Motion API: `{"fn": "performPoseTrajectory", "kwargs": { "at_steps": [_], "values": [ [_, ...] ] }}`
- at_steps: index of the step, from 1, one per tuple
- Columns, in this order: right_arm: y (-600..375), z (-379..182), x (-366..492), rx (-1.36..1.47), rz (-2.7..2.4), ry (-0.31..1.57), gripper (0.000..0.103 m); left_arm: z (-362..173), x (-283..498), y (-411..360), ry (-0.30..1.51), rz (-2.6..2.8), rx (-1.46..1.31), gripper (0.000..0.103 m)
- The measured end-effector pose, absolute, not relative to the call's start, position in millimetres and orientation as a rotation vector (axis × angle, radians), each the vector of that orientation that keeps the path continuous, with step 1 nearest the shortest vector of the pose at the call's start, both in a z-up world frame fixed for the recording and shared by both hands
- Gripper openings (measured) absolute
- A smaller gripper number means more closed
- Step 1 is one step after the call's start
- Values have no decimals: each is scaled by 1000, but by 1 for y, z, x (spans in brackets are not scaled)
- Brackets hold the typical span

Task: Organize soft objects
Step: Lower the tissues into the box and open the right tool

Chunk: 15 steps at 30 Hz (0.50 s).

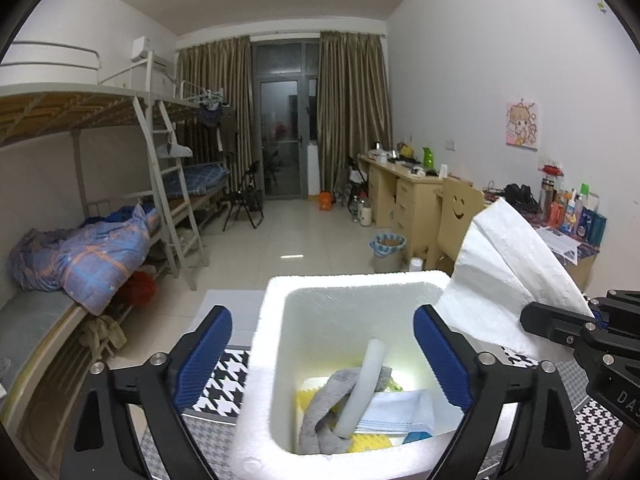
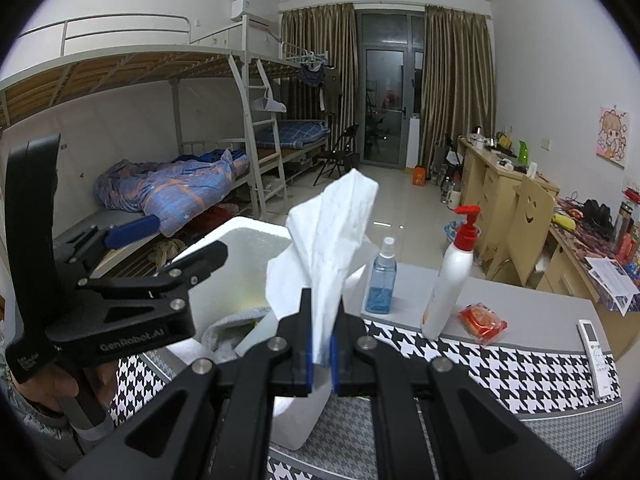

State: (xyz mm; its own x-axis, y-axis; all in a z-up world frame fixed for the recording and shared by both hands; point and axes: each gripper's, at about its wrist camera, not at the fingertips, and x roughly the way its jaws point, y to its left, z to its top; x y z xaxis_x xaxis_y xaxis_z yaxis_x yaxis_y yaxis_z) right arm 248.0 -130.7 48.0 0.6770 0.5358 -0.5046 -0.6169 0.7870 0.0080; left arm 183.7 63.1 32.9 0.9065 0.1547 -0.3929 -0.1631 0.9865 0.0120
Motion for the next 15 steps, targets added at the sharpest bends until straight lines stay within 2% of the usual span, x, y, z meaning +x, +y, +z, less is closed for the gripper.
{"fn": "performPoseTrajectory", "kwargs": {
  "at_steps": [7,15],
  "values": [
    [-130,50,247,-163,664,505,9,38,177,65,374,194,-12,102],
    [-126,51,244,-164,678,500,9,40,168,73,358,217,-22,102]
  ]
}}
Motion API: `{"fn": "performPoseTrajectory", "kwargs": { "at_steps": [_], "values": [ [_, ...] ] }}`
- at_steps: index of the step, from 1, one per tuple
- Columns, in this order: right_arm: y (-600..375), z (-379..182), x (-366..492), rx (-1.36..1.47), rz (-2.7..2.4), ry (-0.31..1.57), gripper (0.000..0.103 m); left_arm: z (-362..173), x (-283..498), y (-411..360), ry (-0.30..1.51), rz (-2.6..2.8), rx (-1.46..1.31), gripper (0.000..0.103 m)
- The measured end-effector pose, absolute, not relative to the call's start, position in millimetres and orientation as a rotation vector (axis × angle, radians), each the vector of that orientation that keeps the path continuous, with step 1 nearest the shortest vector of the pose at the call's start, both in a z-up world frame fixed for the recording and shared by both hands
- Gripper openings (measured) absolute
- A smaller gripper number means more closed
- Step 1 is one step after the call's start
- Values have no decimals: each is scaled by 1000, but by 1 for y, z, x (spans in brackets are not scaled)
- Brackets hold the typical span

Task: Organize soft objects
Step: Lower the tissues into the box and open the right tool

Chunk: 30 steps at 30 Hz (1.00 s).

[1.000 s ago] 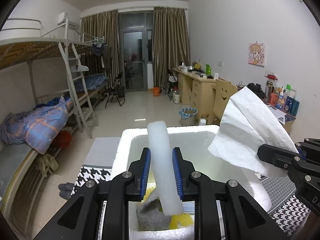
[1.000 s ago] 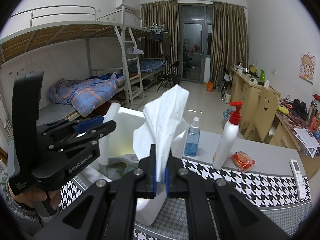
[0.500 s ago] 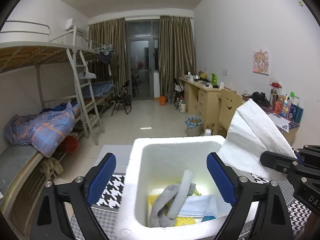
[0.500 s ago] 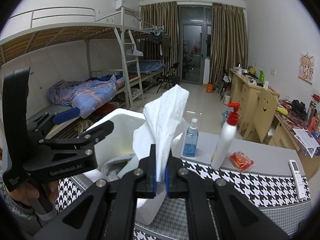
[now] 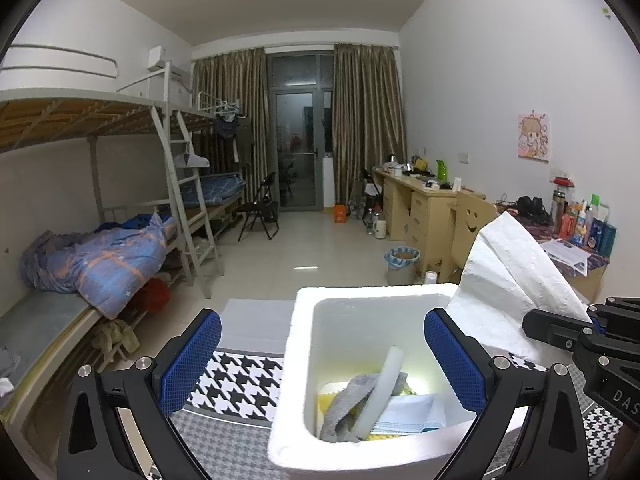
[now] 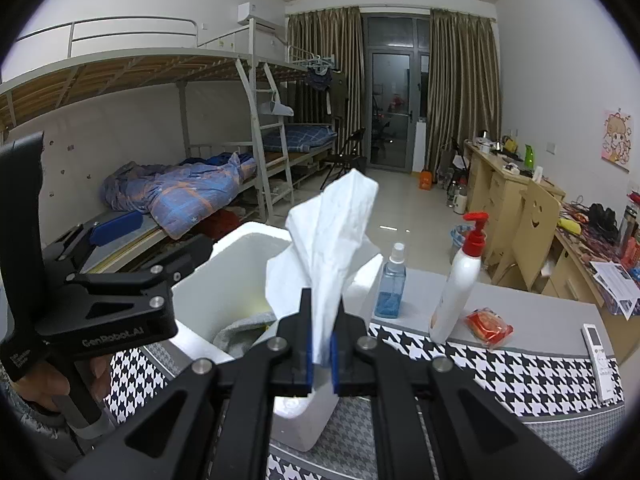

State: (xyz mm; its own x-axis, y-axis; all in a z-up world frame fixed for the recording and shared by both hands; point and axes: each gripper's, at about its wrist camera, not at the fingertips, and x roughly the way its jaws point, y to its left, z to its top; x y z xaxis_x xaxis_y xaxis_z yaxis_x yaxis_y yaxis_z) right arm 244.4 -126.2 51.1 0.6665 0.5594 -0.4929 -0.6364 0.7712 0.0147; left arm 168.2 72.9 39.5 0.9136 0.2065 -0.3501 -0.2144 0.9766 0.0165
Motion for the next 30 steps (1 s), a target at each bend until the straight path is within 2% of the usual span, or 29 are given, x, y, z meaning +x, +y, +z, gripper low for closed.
{"fn": "performPoseTrajectory", "kwargs": {
  "at_steps": [30],
  "values": [
    [-92,51,243,-189,755,512,9,39,142,103,340,287,-52,102]
  ]
}}
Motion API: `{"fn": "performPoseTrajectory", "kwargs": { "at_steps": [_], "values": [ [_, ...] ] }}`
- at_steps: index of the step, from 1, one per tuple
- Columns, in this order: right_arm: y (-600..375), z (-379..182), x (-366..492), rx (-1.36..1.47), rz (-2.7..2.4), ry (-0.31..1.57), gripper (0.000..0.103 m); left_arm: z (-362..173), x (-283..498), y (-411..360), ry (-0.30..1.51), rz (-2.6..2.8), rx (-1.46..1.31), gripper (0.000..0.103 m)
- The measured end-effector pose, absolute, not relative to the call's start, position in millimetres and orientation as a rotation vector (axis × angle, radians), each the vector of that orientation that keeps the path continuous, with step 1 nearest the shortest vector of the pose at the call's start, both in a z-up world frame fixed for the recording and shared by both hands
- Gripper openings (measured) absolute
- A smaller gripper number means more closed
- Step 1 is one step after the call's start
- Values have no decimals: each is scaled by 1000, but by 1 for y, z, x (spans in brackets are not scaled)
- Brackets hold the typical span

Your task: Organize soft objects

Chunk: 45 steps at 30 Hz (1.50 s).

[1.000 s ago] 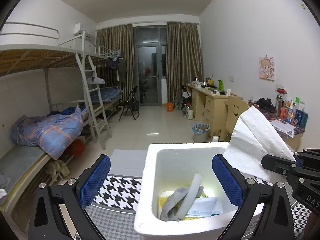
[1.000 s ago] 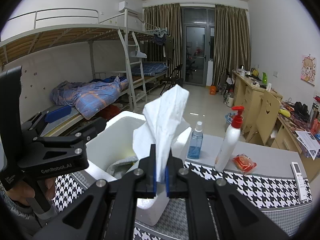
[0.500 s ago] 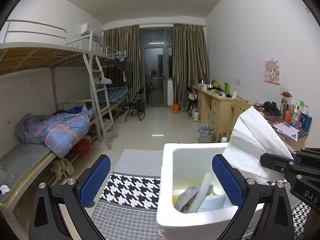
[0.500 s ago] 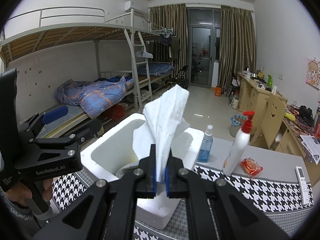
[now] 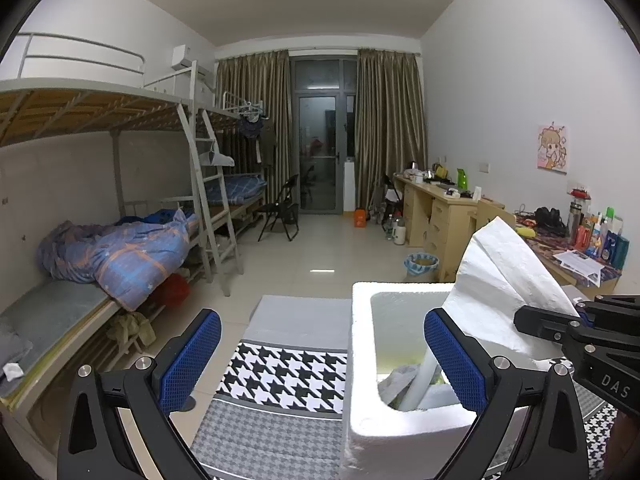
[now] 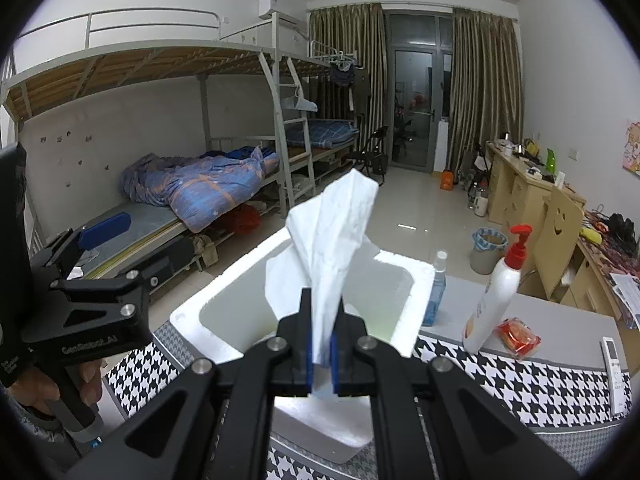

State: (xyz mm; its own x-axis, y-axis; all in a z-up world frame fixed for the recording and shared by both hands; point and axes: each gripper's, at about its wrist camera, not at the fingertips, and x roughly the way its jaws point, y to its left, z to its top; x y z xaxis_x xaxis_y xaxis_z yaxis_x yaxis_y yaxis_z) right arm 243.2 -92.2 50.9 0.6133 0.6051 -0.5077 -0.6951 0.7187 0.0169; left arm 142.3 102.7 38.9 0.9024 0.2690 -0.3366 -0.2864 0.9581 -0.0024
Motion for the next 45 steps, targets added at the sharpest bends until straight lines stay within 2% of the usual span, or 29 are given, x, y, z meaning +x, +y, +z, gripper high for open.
{"fn": "performPoseTrajectory", "kwargs": {
  "at_steps": [12,15,17,20,23,30,38,45],
  "values": [
    [-77,45,258,-195,772,559,11,39,131,111,323,302,-77,102],
    [-74,42,260,-200,770,566,27,40,126,110,310,300,-79,102],
    [-73,42,260,-205,763,558,47,40,125,111,306,303,-75,102],
    [-74,43,259,-197,758,542,63,40,124,111,304,305,-74,102],
    [-74,43,257,-199,756,537,69,39,123,111,305,305,-75,102],
    [-75,48,254,-195,755,525,77,39,124,106,305,302,-69,102],
    [-87,55,247,-158,758,492,93,42,124,97,306,302,-67,102],
    [-109,60,243,-119,741,460,100,51,118,83,289,284,-49,102]
  ]
}}
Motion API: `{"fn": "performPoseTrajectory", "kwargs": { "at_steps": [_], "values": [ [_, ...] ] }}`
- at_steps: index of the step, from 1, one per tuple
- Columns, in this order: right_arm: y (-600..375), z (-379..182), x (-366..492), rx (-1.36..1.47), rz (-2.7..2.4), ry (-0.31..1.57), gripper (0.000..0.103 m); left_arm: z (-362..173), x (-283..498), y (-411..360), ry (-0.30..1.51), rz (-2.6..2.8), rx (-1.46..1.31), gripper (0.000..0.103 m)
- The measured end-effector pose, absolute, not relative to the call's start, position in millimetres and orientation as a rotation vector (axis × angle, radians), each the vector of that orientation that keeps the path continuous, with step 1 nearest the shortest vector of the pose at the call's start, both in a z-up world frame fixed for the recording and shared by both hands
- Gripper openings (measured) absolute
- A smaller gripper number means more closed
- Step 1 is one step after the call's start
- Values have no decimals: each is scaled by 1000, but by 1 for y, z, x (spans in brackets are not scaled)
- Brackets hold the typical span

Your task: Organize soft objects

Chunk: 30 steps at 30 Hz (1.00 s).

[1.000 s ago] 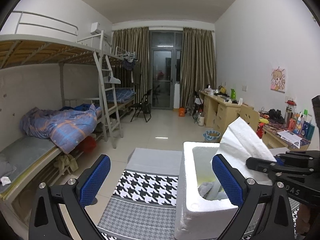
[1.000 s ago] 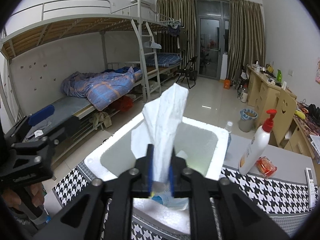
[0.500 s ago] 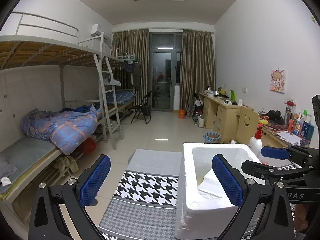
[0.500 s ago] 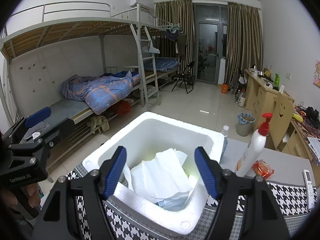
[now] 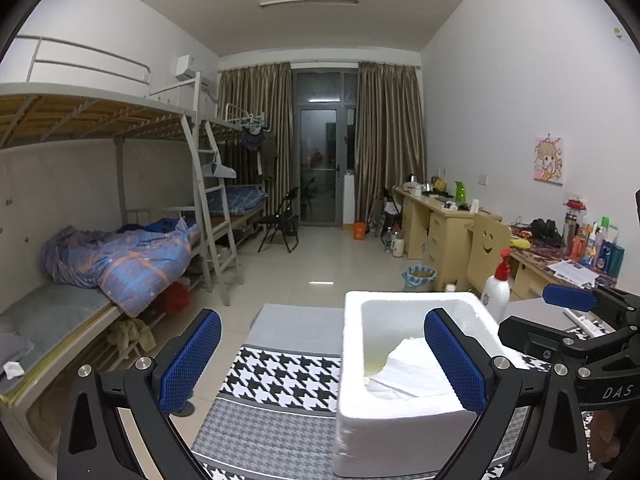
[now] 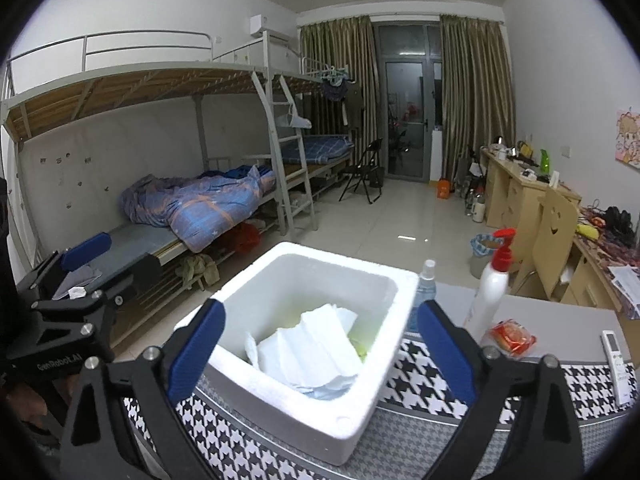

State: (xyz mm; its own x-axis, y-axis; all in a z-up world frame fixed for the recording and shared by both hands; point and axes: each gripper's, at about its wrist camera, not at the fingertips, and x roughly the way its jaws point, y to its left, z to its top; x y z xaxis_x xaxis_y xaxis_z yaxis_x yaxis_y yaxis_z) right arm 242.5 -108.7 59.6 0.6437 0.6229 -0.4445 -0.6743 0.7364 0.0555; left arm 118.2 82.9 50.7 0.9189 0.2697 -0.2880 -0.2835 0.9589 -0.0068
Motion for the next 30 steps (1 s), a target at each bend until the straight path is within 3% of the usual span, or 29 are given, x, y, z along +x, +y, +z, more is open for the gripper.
{"fn": "performPoseTrajectory", "kwargs": {
  "at_steps": [30],
  "values": [
    [-172,73,203,-94,670,324,102,67,91,35,248,220,-4,102]
  ]
}}
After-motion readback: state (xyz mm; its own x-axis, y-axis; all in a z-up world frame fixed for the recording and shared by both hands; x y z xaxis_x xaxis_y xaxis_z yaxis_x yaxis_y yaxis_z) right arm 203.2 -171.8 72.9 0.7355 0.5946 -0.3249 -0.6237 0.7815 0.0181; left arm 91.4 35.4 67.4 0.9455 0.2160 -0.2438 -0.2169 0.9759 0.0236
